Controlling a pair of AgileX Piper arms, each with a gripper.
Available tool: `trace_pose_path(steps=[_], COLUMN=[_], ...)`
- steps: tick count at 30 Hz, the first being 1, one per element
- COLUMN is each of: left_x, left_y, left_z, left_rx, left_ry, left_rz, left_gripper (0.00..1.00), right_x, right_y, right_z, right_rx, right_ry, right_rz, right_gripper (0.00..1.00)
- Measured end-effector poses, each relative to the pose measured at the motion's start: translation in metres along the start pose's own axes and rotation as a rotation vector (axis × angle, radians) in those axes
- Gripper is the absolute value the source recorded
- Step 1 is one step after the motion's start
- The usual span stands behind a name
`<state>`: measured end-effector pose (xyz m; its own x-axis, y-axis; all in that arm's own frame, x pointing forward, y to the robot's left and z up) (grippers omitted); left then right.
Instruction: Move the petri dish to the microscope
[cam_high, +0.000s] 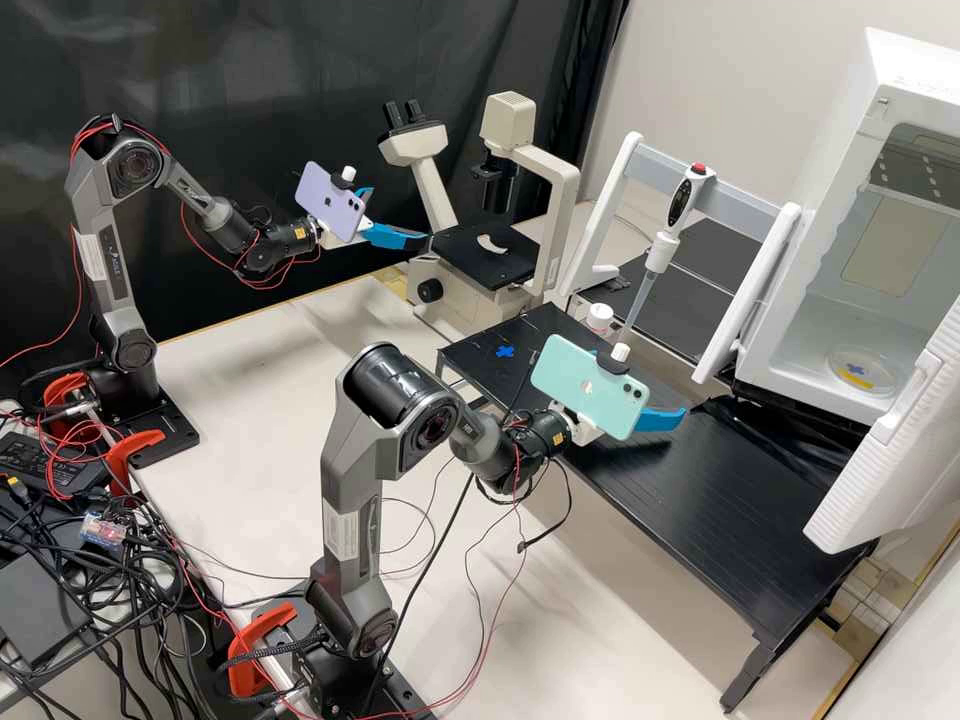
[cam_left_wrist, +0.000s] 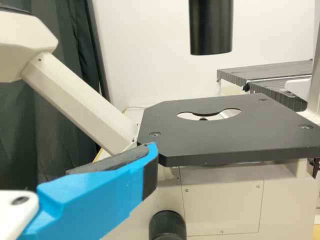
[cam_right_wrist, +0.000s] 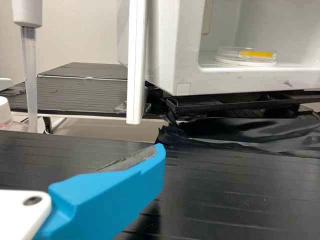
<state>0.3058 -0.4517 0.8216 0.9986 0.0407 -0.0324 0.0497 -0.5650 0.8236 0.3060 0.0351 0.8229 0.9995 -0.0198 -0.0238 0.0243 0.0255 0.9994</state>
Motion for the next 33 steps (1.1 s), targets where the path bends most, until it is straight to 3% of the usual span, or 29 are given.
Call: trace_pose_path(steps=[14, 27, 33], left_x=[0.000, 0.000, 0.000], left_y=[0.000, 0.000, 0.000], left_z=[0.000, 0.000, 0.000], left_rx=[0.000, 0.000, 0.000], left_ry=[0.000, 0.000, 0.000], left_rz=[0.000, 0.000, 0.000], left_gripper=[1.00, 1.00, 1.00], right_x=[-0.001, -0.006, 0.009], right_y=[0.005, 0.049, 0.079], right_z=[0.005, 0.028, 0.034], right_rx=[0.001, 0.068, 0.064], right_ry=[-0.018, -0.054, -0.059], right_rz=[0.017, 0.135, 0.222], right_gripper=[1.00, 1.00, 1.00])
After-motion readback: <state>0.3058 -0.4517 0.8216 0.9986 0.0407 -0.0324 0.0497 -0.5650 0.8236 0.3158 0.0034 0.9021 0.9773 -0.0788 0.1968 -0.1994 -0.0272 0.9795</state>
